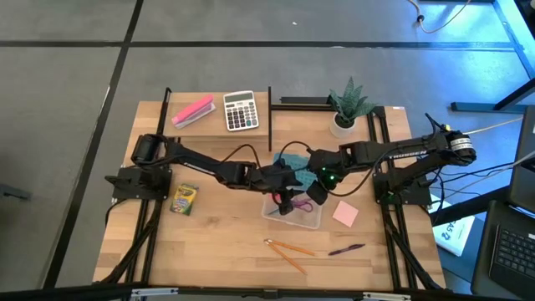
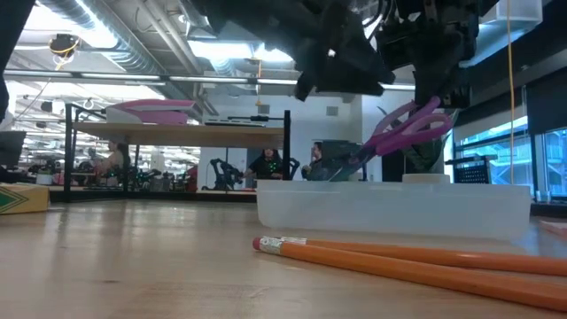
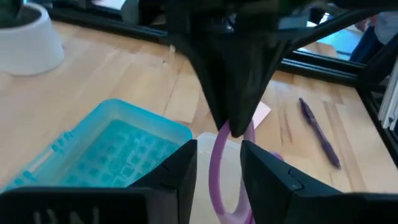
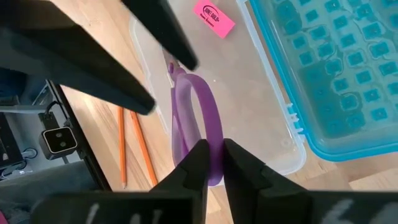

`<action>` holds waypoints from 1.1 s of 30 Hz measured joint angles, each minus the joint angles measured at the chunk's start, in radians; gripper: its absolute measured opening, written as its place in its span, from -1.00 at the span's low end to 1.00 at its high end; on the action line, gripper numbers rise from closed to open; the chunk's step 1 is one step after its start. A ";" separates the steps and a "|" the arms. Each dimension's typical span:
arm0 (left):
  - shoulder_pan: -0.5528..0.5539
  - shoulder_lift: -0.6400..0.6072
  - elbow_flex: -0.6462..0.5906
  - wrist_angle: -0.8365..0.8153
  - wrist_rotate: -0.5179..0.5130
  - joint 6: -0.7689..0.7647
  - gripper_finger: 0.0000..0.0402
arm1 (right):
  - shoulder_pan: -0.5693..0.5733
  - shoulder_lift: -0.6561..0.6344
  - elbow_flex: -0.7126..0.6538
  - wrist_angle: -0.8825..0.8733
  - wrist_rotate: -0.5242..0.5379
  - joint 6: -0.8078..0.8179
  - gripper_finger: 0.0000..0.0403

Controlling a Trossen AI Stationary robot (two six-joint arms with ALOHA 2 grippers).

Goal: Pack school essentials
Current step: Put the scissor into the supply box

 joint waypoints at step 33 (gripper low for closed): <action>0.003 -0.138 0.001 0.007 -0.064 0.149 -0.43 | 0.000 0.075 -0.093 0.049 0.066 0.024 -0.79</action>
